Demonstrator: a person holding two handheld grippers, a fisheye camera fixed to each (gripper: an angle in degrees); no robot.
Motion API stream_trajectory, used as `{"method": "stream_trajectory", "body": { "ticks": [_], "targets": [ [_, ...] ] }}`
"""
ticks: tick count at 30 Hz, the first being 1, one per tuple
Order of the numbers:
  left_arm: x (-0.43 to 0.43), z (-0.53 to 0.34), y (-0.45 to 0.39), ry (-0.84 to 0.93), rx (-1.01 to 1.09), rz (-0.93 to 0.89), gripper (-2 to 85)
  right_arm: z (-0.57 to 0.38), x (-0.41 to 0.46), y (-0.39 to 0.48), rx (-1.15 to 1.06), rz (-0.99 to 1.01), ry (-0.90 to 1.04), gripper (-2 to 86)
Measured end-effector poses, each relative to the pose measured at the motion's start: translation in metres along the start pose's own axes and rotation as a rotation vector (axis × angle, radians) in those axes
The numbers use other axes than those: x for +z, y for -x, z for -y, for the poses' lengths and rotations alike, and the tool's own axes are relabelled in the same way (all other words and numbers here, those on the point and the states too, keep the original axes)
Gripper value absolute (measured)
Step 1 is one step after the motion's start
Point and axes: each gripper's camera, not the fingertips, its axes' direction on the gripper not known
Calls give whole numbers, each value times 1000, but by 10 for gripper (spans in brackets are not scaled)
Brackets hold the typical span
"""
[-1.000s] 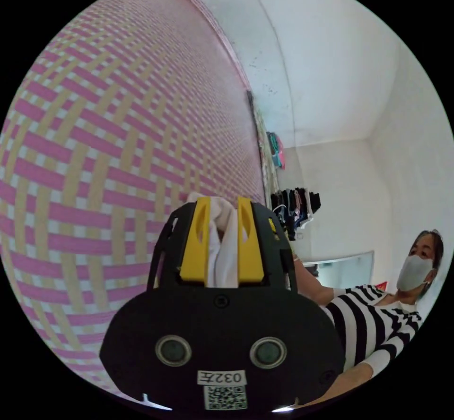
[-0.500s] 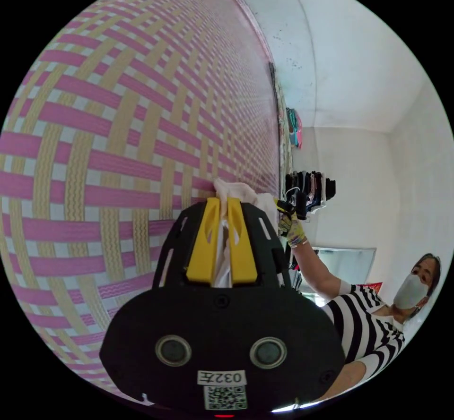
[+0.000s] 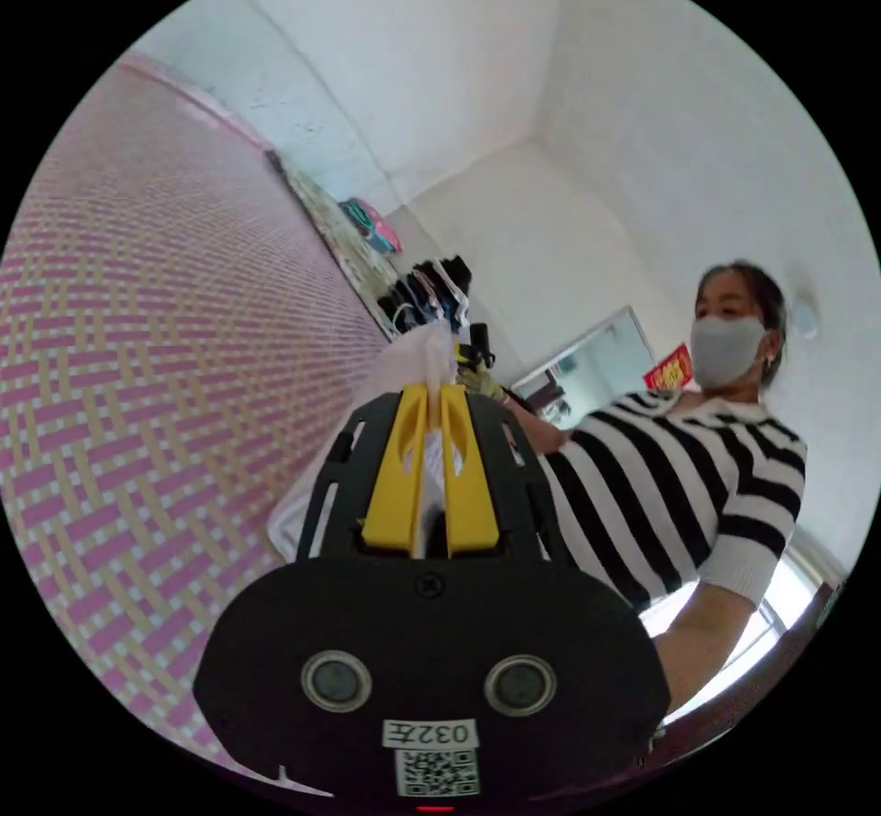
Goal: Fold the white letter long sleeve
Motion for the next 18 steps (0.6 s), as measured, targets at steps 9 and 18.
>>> {"method": "stream_trajectory", "body": {
  "ticks": [9,18],
  "targets": [
    [66,-192,19,353,-145,246,-17,-205,58,-40,114,-33,232,-7],
    [61,-213,27,302,-48,230,-17,-198,78,-43,30,-112,286,-8]
  ]
}}
